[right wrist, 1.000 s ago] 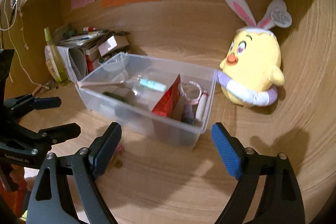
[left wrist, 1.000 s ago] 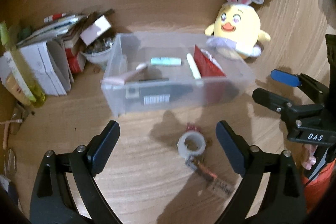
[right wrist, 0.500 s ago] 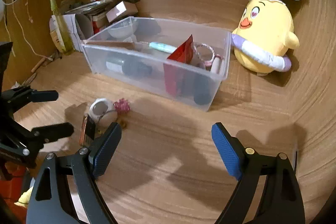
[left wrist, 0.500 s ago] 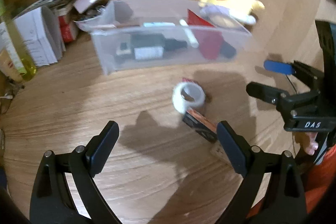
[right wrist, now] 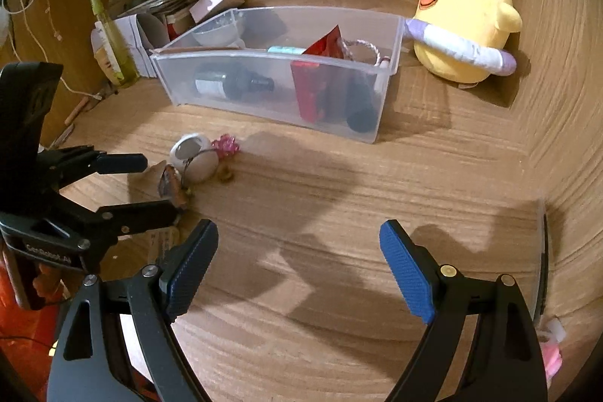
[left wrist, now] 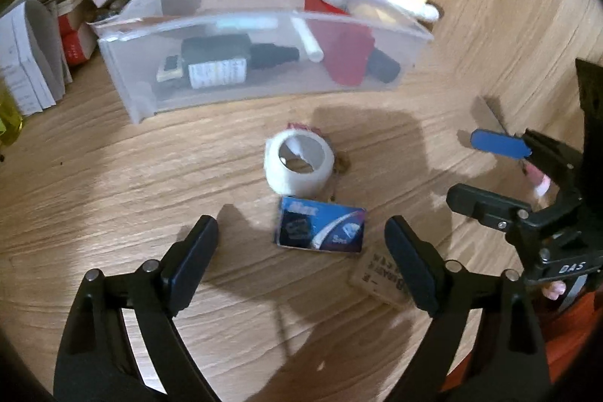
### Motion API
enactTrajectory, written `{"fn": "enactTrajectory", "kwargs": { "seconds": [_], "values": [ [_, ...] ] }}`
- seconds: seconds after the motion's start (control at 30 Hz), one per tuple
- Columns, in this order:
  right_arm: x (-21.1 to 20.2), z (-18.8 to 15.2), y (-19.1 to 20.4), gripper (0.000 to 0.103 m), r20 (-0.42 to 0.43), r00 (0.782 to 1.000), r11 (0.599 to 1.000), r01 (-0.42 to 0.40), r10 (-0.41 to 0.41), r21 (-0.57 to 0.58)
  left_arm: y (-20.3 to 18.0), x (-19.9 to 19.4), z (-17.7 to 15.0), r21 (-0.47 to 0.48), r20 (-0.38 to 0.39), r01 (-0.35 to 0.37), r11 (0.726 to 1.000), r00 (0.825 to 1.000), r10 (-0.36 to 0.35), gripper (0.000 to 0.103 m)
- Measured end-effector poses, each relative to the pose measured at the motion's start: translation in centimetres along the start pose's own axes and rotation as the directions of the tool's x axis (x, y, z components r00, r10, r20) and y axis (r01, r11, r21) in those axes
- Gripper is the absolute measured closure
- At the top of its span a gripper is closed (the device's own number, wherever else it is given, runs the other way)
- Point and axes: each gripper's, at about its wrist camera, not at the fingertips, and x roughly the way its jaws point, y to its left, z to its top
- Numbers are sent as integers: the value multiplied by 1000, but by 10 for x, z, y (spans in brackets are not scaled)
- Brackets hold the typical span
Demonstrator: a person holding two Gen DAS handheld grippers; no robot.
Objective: Organize objects
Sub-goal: 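Move both grippers back to the items on the table, then grasp the blue Max box with the left gripper while the right grasps the beige eraser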
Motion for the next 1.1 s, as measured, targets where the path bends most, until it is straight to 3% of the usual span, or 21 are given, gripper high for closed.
{"fn": "enactTrajectory", "kwargs": {
  "seconds": [0.1, 0.27, 0.6, 0.83, 0.97, 1.1],
  "values": [
    [1, -2, 2, 17, -5, 1000, 1000, -13, 13, 2, -5, 1, 1, 19, -1, 2, 1000, 1000, -2, 21],
    [1, -5, 7, 17, -7, 999, 999, -34, 34, -1, -6, 2, 1, 50, 12, -63, 997, 998, 62, 55],
    [9, -6, 30, 19, -15, 995, 994, -102, 102, -28, 29, -17, -11, -82, 40, -84, 993, 995, 87, 55],
    [19, -9, 58, 45, -55, 989, 984, -140, 135, -111, 32, -45, -11, -120, 113, -108, 987, 986, 122, 55],
    [21, -13, 71, 50, -73, 986, 975, -162, 152, -152, 32, -54, -10, -122, 136, -124, 985, 981, 141, 55],
    [23, -14, 78, 66, -80, 986, 969, -159, 147, -188, 34, -58, -11, -129, 145, -128, 983, 979, 146, 55]
  ]
}}
